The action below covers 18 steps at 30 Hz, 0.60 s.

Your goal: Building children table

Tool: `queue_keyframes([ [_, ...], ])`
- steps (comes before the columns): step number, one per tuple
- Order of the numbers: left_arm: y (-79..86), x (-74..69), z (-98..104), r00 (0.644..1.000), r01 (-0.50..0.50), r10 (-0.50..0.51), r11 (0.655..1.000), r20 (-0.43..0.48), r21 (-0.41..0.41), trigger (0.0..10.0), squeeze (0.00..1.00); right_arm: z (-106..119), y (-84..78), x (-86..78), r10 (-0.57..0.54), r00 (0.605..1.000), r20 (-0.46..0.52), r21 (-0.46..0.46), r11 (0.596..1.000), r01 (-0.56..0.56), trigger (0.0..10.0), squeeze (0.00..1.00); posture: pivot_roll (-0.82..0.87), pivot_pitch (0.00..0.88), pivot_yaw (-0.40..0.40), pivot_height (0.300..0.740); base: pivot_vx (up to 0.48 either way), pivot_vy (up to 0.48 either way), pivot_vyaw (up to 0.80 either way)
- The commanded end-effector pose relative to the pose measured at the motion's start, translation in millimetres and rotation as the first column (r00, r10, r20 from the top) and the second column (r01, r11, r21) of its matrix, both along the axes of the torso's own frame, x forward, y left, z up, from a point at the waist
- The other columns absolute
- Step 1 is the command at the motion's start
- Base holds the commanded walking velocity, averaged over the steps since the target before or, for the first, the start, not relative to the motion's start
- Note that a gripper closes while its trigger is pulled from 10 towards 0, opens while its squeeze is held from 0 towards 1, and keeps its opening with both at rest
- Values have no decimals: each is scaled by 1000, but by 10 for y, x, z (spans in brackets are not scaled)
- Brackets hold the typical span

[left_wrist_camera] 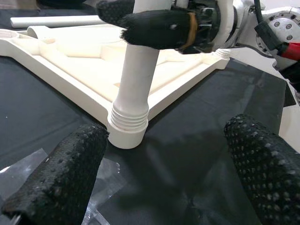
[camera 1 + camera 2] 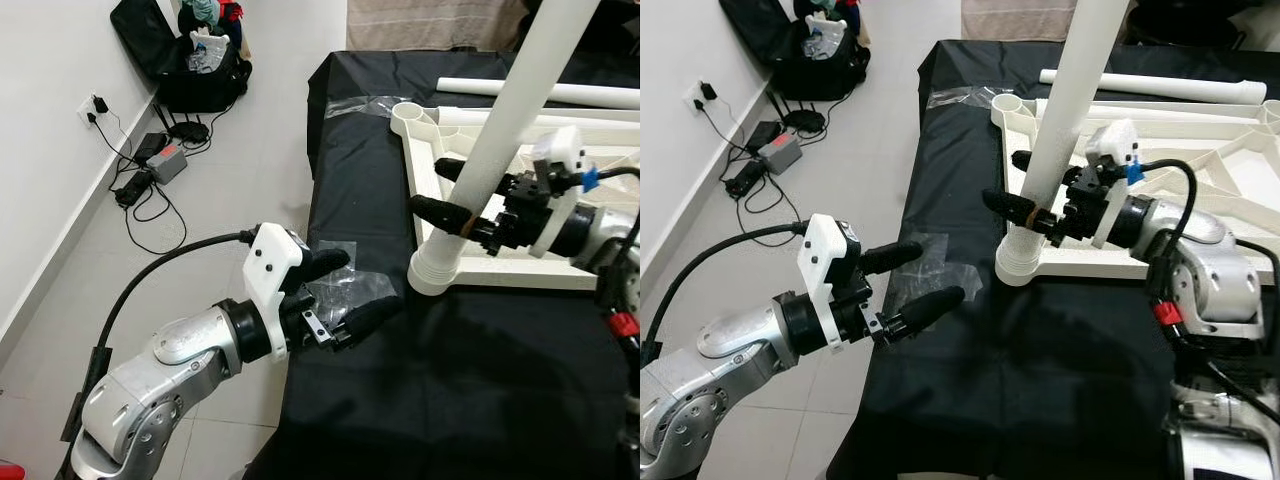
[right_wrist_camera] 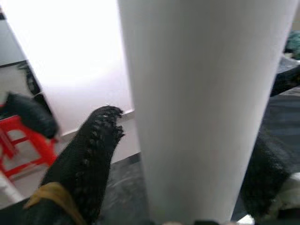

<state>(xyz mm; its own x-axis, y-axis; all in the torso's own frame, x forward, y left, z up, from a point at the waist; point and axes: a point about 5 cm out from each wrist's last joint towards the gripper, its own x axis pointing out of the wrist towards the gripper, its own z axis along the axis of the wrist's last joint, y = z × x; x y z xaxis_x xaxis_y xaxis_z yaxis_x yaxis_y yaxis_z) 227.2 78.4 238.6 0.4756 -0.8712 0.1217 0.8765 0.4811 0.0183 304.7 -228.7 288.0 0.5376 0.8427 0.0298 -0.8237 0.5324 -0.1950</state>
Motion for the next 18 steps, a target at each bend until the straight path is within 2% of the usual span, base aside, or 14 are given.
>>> queue_keyframes([
  [1, 3, -50, -13, 1000, 11, -11, 1000, -5, 9, 10000, 0, 23, 8, -20, 44, 999, 6, -6, 999, -44, 0, 0, 51, 249, 19, 740, 0, 0, 0],
  [7, 23, -43, -11, 1000, 11, -11, 1000, -5, 11, 10000, 0, 7, -18, -44, 46, 999, 0, -28, 999, -46, 0, 0, 41, 250, 22, 740, 0, 0, 0],
  [11, 44, -29, -2, 1000, 9, -9, 1000, -2, 13, 10000, 0, -35, 25, -51, -2, 1000, 13, -24, 1000, 2, 0, 0, 37, 253, 24, 740, 0, 0, 0],
  [13, 51, -30, -5, 1000, 10, -10, 1000, -3, 14, 10000, 0, -203, 209, -58, -109, 994, -21, 10, 994, 109, 0, 0, 33, 255, 19, 740, 0, 0, 0],
  [14, 52, -32, -7, 1000, 10, -10, 1000, -4, 14, 10000, 0, -331, 328, -54, -204, 976, -71, 34, 978, 206, 0, 0, 34, 255, 18, 740, 0, 0, 0],
  [15, 52, -32, -7, 1000, 10, -10, 1000, -4, 14, 10000, 0, -331, 328, -54, -204, 976, -71, 34, 978, 206, 0, 0, 34, 255, 18, 740, 0, 0, 0],
  [16, 53, -31, -8, 1000, 10, -10, 1000, -5, 14, 10000, 0, -460, 441, -41, -341, 933, -114, 58, 935, 349, 0, 0, 37, 256, 19, 740, 0, 0, 0],
  [17, 53, -31, -8, 1000, 10, -10, 1000, -5, 14, 10000, 0, -460, 441, -41, -341, 933, -114, 58, 935, 349, 0, 0, 37, 256, 19, 740, 0, 0, 0],
  [18, 56, -30, -7, 1000, 9, -9, 1000, -5, 14, 10000, 0, -592, 483, -28, -568, 811, -140, 50, 814, 578, 0, 0, 39, 257, 17, 740, 0, 0, 0],
])
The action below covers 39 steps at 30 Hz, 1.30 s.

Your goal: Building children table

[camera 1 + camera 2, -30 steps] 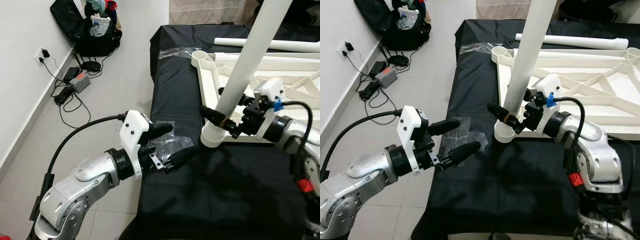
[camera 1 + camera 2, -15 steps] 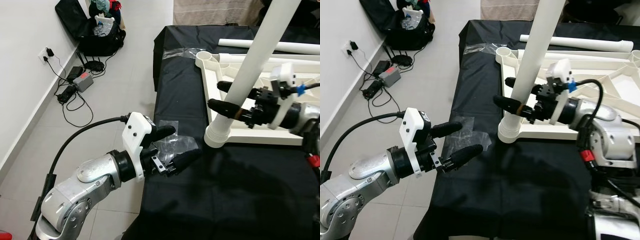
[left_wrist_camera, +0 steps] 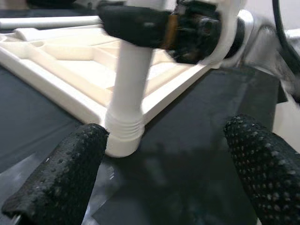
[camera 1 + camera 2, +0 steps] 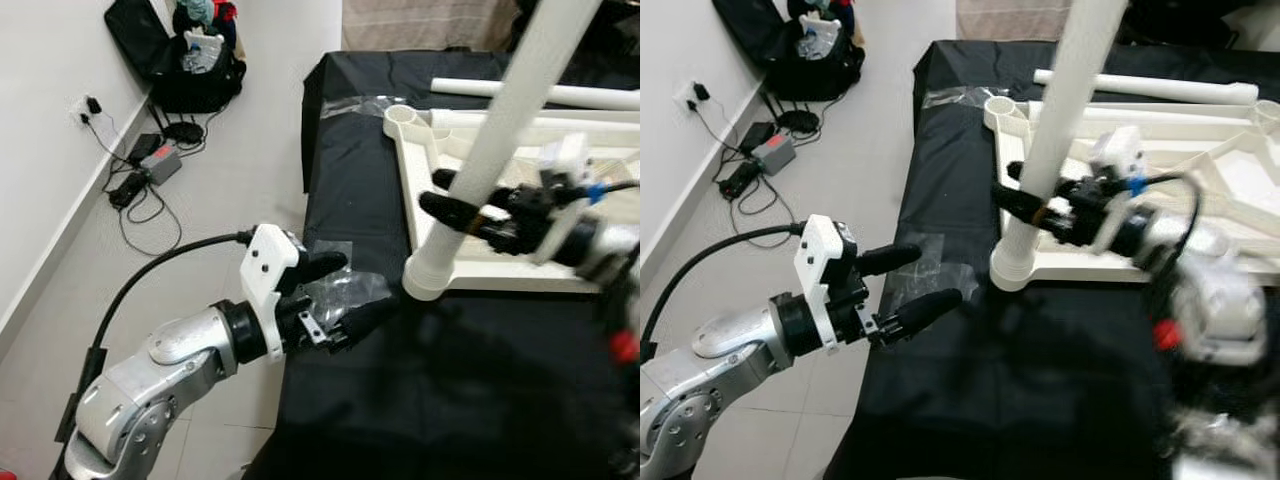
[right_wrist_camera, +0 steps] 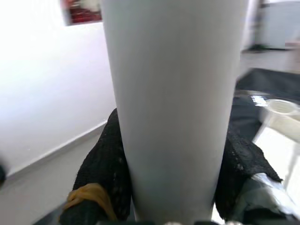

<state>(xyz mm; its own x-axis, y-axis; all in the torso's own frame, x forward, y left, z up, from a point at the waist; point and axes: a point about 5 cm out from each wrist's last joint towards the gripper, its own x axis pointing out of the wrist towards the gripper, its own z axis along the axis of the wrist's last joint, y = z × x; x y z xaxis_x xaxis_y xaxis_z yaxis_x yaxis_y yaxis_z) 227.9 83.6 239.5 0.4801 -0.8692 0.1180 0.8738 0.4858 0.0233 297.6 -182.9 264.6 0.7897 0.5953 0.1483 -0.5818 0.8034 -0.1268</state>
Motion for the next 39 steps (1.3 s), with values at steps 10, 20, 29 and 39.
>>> queue_keyframes([
  [10, -7, -37, -12, 1000, 14, -14, 1000, -6, 9, 10000, 0, -579, 57, -76, -532, 809, -249, 3, 835, 550, 0, 0, 43, 246, 18, 740, 0, 0, 0],
  [20, -66, -41, -20, 1000, 23, -23, 1000, -6, 0, 10000, 0, -297, 206, -41, -355, 923, -150, 119, 920, 373, 10000, 925, 20, 238, 21, 740, 0, 0, 0],
  [29, -56, -54, -20, 1000, 23, -23, 1000, -8, -1, 10000, 0, 38, 231, -137, -31, 999, -6, 66, 997, 31, 10000, 1000, 19, 244, 19, 740, 0, 0, 0],
  [39, -43, -74, -22, 999, 30, -30, 1000, -13, 4, 10000, 0, 141, -92, -212, 211, 977, -6, -150, 966, -210, 10000, 1000, 31, 247, 15, 740, 0, 0, 0],
])
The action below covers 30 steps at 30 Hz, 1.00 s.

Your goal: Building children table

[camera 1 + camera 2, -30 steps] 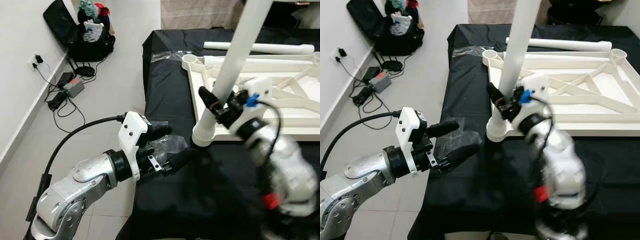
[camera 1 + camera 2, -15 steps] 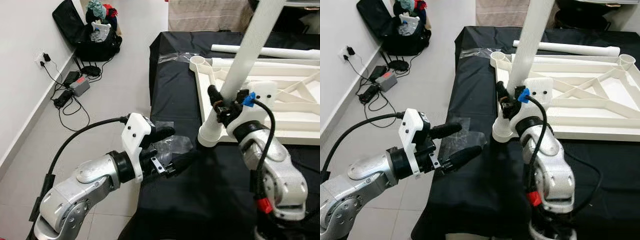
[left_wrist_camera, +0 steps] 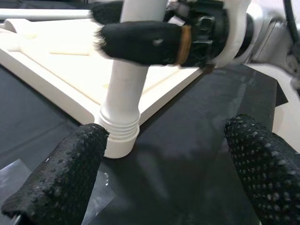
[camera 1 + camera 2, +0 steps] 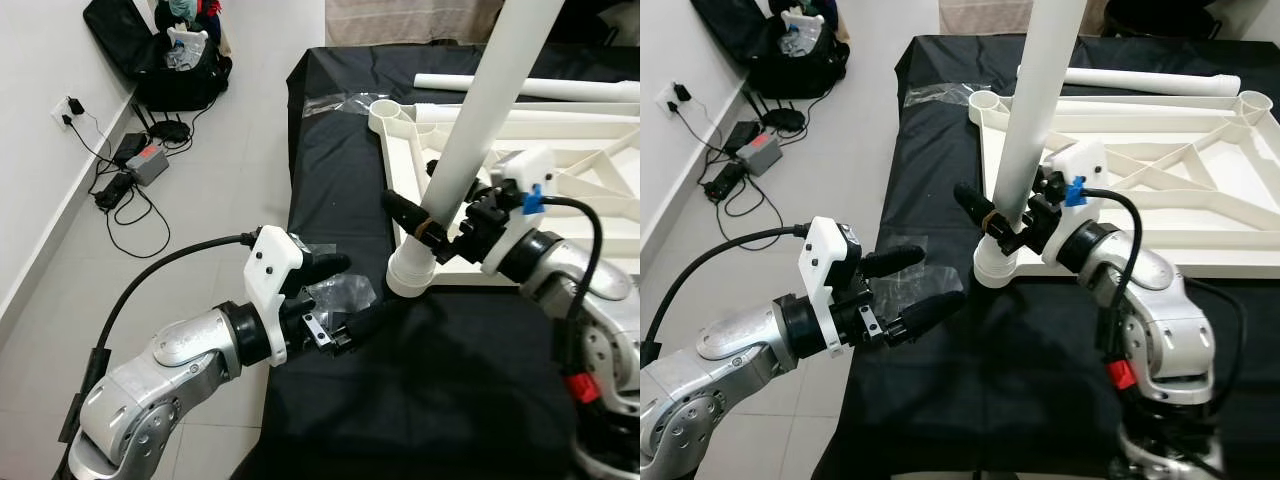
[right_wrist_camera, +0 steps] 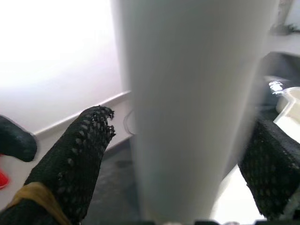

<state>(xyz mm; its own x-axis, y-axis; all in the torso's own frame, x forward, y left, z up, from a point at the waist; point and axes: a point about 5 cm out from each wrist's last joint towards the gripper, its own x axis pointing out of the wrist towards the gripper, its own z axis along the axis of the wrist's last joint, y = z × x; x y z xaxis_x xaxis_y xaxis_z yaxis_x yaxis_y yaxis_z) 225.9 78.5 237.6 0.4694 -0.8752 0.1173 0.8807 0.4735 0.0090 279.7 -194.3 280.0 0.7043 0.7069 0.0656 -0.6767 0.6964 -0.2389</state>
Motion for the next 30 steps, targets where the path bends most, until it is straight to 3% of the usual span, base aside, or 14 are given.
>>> queue_keyframes([
  [1, 8, -58, 4, 1000, 17, -17, 1000, 1, 10, 10000, 0, 14, -23, -38, 111, 994, -16, -35, 993, -112, 10000, 1000, 33, 246, 15, 740, 0, 0, 0],
  [8, 10, -71, 25, 1000, 28, -28, 1000, 4, 9, 10000, 0, 36, -174, -30, 162, 985, -64, -105, 980, -168, 10000, 980, 39, 245, 13, 740, 0, 0, 0],
  [9, 8, -75, 26, 1000, 31, -31, 999, 5, 11, 10000, 0, 41, -227, -11, 166, 983, -75, -94, 981, -173, 10000, 0, 42, 245, 12, 740, 0, 0, 0],
  [13, -6, -86, 23, 999, 36, -36, 999, 4, 12, 10000, 0, 37, -289, 12, 194, 976, -95, -76, 976, -202, 10000, 0, 45, 245, 13, 740, 0, 0, 0],
  [14, -17, -91, 21, 999, 39, -39, 999, 4, 12, 10000, 0, 42, -296, 20, 206, 974, -93, -65, 975, -212, 0, 0, 45, 246, 13, 740, 0, 0, 0],
  [25, -23, -93, 35, 999, 42, -42, 999, 7, 9, 10000, 0, 69, -332, 37, 243, 966, -91, -71, 966, -249, 0, 0, 41, 247, 10, 740, 0, 0, 0],
  [29, -2, -95, 54, 999, 44, -44, 999, 9, 5, 10000, 0, 34, -343, 56, 204, 974, -101, -106, 971, -214, 0, 0, 36, 248, 11, 740, 0, 0, 0],
  [30, 3, -98, 55, 999, 44, -44, 999, 9, 5, 10000, 0, -51, -263, 81, 133, 984, -115, -89, 986, -144, 0, 0, 34, 249, 3, 740, 0, 0, 0],
])
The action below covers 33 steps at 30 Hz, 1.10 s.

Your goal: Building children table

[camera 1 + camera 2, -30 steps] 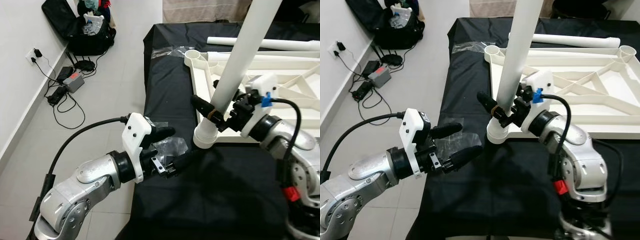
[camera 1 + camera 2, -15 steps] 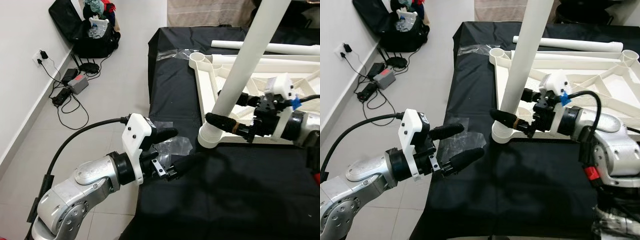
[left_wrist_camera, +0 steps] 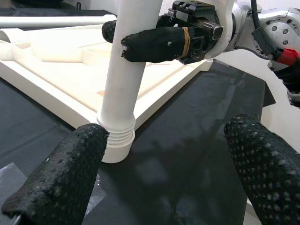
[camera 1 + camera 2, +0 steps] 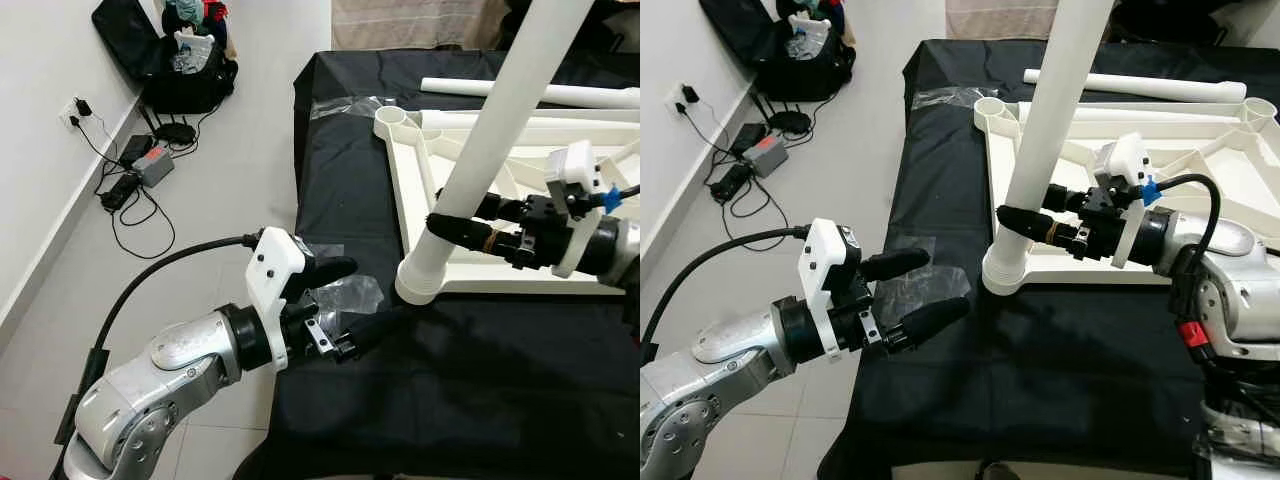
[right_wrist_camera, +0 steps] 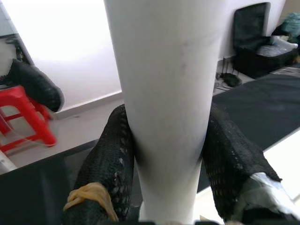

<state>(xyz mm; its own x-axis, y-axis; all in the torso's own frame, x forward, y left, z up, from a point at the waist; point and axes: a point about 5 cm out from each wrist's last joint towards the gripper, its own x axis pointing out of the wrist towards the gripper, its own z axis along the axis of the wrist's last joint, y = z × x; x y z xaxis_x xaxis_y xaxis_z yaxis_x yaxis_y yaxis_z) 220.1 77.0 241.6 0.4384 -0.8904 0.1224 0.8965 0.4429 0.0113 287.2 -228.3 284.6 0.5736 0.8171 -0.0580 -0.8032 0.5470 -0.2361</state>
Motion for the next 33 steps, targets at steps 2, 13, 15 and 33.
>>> queue_keyframes([
  [2, 23, -40, 16, 1000, 10, -10, 1000, 5, 9, 10000, 0, -155, 134, 19, -86, 996, -37, 2, 996, 86, 0, 0, 34, 249, 3, 740, 0, 0, 0],
  [13, 18, -49, 10, 1000, 5, -5, 1000, 6, 16, 10000, 0, -1046, 498, -291, -807, 473, -352, 118, 463, 878, 0, 0, 58, 239, -8, 740, 0, 0, 0],
  [15, 10, -48, -1, 1000, 3, -3, 1000, 3, 18, 10000, 0, -945, 430, -174, -827, 477, -299, 146, 454, 879, 0, 0, 56, 234, -6, 740, 0, 0, 0],
  [33, 100, 96, -228, 991, -131, 133, 990, -35, 61, 10000, 0, -436, 491, -107, -645, 761, -70, 298, 714, 633, 10000, 1000, 19, 229, 11, 740, 0, 0, 0],
])
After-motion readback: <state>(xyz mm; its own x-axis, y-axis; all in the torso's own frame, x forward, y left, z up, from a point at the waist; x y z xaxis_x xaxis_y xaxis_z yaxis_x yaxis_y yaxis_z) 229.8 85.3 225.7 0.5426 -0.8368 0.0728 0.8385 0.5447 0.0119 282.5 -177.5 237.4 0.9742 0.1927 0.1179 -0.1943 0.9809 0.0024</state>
